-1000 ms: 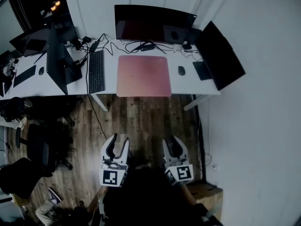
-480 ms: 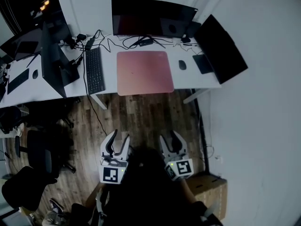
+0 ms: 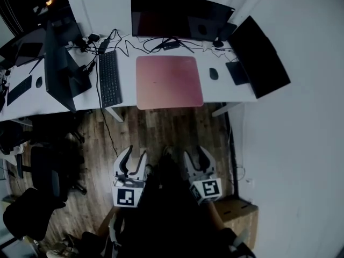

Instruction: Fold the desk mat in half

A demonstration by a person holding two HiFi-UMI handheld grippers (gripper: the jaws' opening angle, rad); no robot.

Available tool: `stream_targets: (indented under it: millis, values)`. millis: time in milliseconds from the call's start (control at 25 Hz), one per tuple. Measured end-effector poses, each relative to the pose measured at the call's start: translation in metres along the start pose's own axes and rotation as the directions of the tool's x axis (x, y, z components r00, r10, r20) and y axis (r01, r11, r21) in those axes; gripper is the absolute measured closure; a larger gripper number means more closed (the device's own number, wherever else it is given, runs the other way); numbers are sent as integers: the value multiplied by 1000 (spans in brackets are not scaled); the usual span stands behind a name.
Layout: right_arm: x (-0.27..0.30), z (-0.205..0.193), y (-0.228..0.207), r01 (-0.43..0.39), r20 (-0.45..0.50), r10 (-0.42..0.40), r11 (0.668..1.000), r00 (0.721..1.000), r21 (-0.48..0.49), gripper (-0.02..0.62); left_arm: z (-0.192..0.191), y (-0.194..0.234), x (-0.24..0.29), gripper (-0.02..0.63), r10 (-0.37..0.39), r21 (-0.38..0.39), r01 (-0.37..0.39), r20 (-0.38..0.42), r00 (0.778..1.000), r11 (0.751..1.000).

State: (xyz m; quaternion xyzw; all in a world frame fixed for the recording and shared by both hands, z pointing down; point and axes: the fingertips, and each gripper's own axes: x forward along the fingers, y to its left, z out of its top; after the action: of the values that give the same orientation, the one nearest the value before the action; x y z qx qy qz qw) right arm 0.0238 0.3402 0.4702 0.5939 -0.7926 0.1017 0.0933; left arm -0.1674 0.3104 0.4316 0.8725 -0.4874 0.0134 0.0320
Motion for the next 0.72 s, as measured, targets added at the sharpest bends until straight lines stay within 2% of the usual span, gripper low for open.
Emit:
stream_targets:
  millis: [120,320,640,720]
  values:
    - [21,2,-4,-28,-42,29,999,999,16,419,-6,5,16,437,4,32,-3,-27,1000,999]
    - [58,0,-22,-69,-107,62,996,992,-61,419,-24,8,50,437,-29,81,38,-109,994,996]
    - [123,-5,-71,-168,-213,136,975,968,-142,419,-49,4,127,433,-30,72,47,-227,973,996]
    - [136,-7,-85,-197,-246,150,964,958,-180,419,-51,2,146,433,-14,94,37,-240,971,995]
